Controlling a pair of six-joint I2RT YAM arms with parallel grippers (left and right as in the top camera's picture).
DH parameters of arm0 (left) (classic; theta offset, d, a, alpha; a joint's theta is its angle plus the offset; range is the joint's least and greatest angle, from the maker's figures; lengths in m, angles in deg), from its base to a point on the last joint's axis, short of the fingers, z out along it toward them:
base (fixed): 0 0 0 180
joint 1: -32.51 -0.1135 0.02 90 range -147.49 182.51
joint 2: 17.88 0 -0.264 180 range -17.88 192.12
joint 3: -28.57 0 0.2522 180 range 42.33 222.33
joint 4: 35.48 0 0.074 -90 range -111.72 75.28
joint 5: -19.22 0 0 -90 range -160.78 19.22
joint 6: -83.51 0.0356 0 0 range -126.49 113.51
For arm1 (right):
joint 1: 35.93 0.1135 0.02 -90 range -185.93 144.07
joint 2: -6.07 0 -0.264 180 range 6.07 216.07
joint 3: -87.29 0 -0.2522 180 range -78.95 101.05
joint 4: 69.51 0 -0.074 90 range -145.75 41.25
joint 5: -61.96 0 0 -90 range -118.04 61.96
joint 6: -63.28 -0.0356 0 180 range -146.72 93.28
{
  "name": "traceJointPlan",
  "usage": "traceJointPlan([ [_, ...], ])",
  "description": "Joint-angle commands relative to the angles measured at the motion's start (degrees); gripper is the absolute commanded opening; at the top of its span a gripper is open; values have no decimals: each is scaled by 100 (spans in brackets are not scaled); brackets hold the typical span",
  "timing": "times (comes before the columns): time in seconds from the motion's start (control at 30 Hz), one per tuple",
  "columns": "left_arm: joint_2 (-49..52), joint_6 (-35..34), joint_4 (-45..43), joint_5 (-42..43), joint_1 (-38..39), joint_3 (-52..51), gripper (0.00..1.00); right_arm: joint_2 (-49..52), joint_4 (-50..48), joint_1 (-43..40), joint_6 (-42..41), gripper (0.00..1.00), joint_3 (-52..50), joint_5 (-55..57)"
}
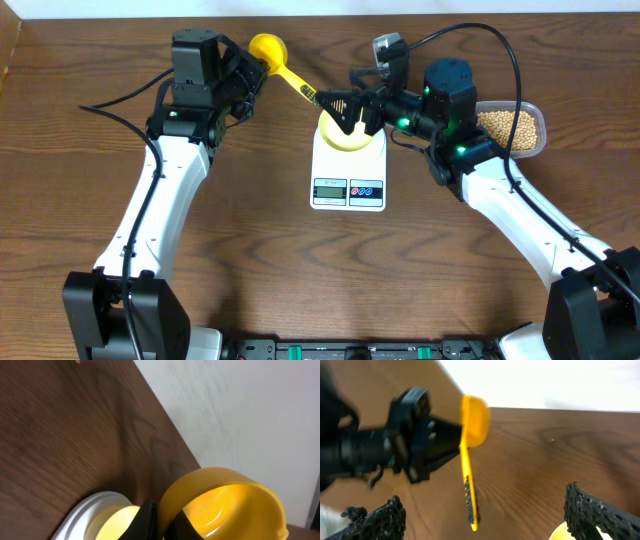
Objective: Scoop item into bowl and weigh 50g on scale
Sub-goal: 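Swing the right gripper over toward the scoop above the scale, then grasp the scoop's bowl with the right gripper, taking it from the left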
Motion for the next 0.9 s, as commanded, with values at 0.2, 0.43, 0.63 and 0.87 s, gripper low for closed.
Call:
traceJointPlan([
  [0.2,-7,-1401,114,-354,26,48,7,2,-426,15,-1414,99,105,778],
  [0.43,-4,-1532,205,-354,407,48,8,2,116,13,-1244,99,105,623],
  [0.63,11,-1709,216,-522,813,48,7,2,428,11,-1097,85,98,400],
  [0.87,17,-2350,216,-586,973,48,8,2,271,11,-857,67,98,83],
])
